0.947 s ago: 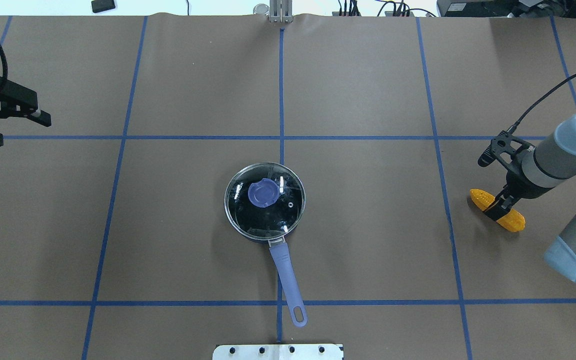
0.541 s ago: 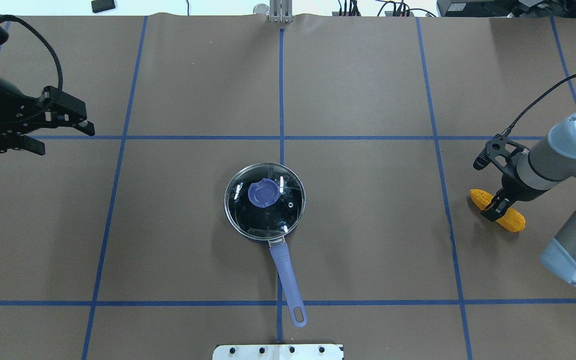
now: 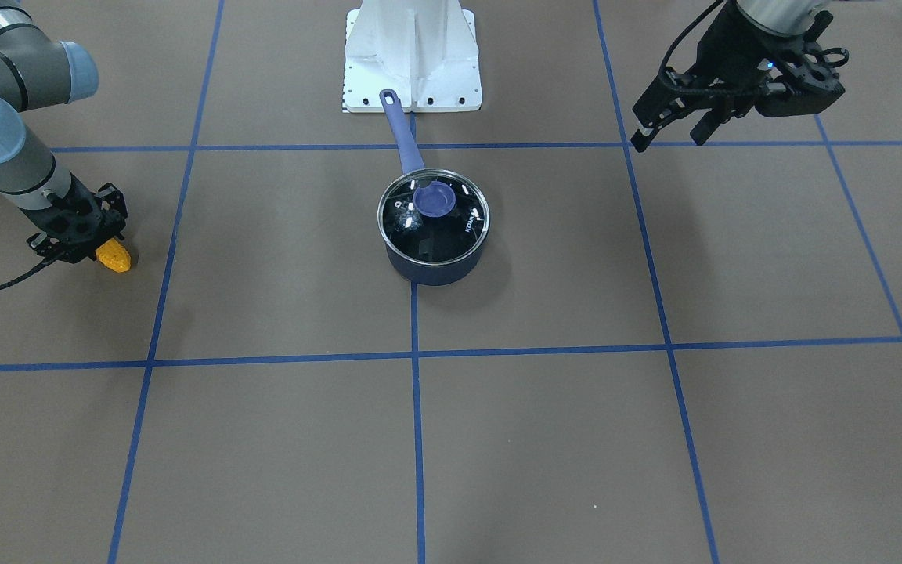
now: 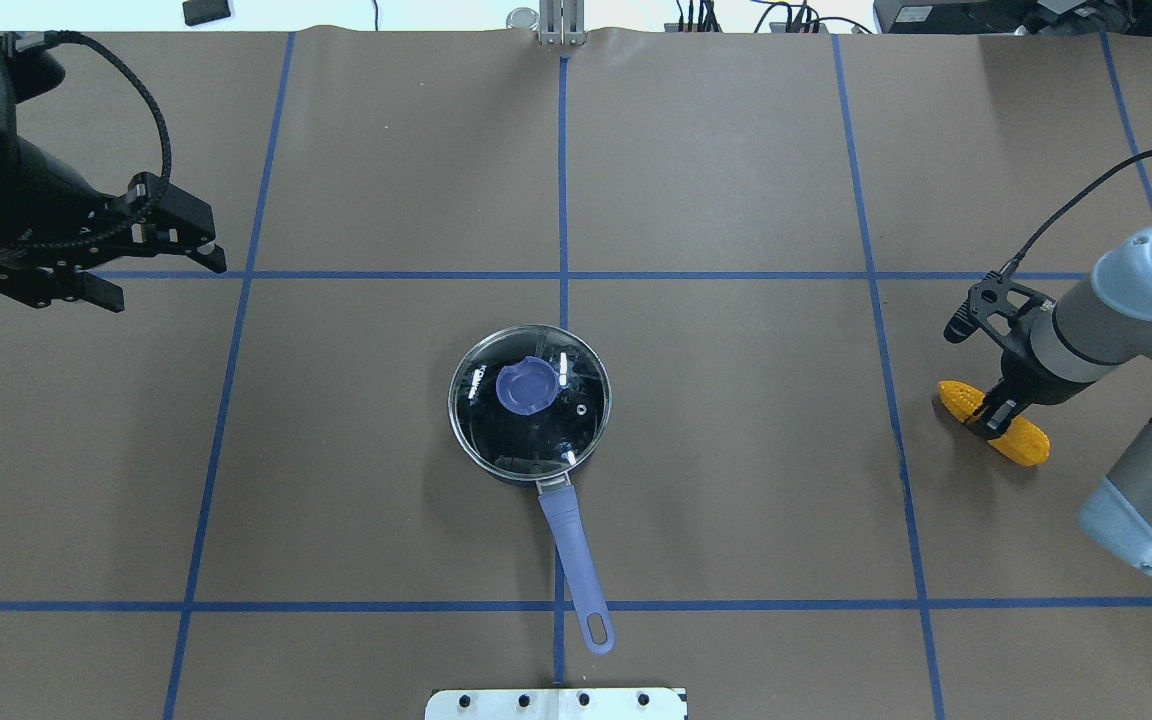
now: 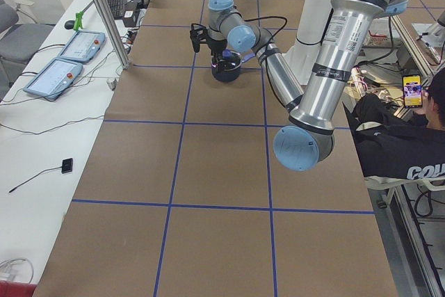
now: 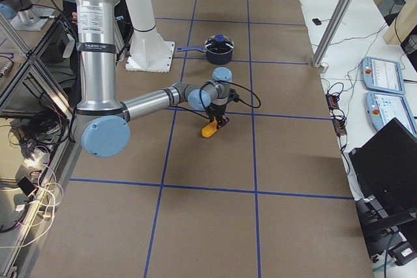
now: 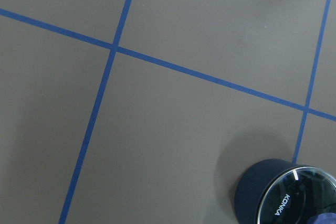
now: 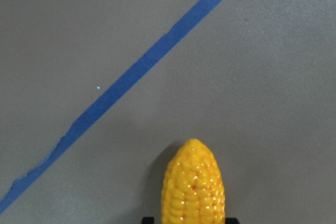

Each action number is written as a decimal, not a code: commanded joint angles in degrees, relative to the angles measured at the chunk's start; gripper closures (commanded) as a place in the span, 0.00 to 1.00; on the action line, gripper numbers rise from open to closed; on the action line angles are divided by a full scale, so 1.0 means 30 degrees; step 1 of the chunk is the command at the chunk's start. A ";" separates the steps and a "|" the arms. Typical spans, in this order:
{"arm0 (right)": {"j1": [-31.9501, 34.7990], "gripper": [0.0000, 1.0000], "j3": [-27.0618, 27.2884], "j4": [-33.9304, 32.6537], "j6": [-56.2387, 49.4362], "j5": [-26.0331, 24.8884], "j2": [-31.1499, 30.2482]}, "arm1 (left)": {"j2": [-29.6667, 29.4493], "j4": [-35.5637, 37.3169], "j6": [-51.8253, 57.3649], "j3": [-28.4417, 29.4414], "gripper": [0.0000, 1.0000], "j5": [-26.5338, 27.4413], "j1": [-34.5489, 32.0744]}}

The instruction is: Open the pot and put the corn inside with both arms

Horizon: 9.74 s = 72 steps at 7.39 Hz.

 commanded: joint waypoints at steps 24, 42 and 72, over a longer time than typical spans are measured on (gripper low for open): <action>0.3408 0.70 -0.0218 -0.8731 -0.1130 0.2989 0.7512 | -0.9696 -0.0304 -0.3581 1.0218 0.02 0.5798 0.8138; -0.0014 0.70 -0.1127 -0.8585 0.7501 0.3078 1.2282 | 0.0515 -0.1812 0.3381 0.1955 0.54 0.6473 0.6357; -0.4941 0.00 -0.5580 -0.4337 1.4427 -0.1698 1.6975 | 0.5688 -1.0382 1.0891 0.8837 0.51 0.2400 0.1401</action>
